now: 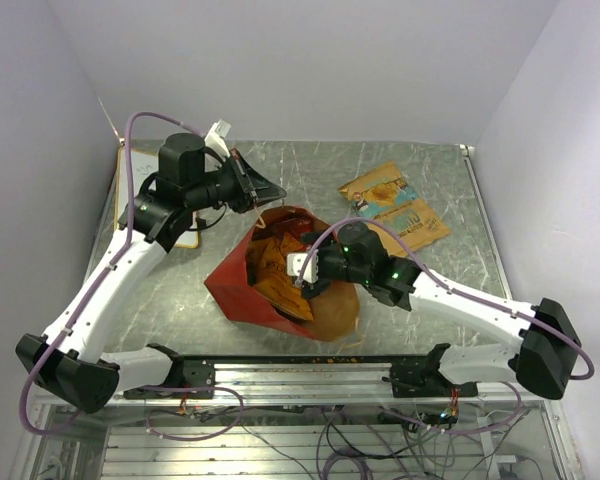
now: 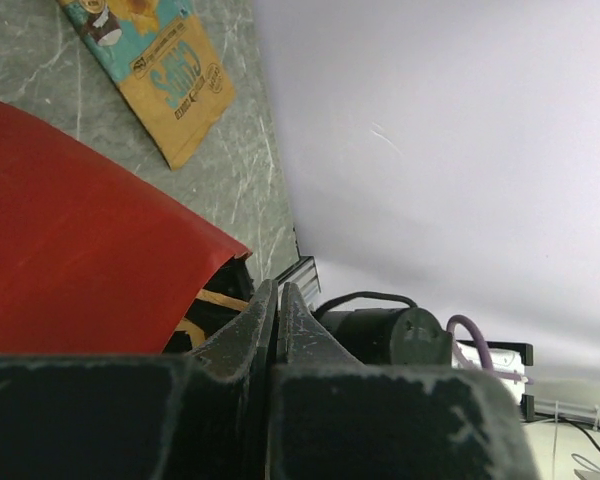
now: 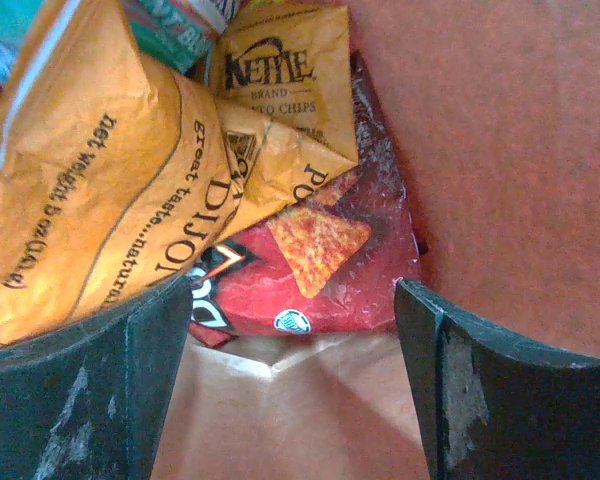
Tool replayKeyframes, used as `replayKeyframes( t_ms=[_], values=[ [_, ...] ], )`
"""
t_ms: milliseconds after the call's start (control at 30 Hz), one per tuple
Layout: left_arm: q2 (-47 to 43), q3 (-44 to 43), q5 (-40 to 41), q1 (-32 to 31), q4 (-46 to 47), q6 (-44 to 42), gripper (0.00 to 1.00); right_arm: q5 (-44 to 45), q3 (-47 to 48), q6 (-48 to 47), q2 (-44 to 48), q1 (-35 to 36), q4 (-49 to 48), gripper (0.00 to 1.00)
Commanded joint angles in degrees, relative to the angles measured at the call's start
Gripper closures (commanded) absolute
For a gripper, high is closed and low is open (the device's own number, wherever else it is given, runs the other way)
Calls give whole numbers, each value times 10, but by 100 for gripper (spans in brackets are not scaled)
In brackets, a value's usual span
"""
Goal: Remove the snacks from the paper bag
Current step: Take out the snack from the paper bag.
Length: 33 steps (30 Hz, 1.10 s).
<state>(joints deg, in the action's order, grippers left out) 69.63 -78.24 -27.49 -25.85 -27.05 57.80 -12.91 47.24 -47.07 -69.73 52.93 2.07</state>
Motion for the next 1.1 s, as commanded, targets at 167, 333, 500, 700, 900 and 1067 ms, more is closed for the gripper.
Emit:
replayKeyframes(
  t_ms=[167, 333, 500, 700, 900, 1067],
  values=[
    [3, -16, -8, -35, 72, 16, 93, 66, 34, -176, -72, -5, 22, 15],
    [-15, 13, -5, -40, 108, 43, 93, 104, 51, -190, -104, -7, -11, 14],
    [0, -21, -12, -40, 69, 16, 93, 149, 57, -207, -144, -9, -61, 13],
    [-3, -48, 8, -40, 16, -29, 93, 14, 86, -50, -113, -9, -33, 14],
    [-6, -44, 9, -40, -2, -73, 93, -12, -27, 127, -37, 25, -145, 14],
    [-38, -34, 32, -40, -39, -118, 93, 33, -69, 177, -34, 79, -176, 15]
  ],
)
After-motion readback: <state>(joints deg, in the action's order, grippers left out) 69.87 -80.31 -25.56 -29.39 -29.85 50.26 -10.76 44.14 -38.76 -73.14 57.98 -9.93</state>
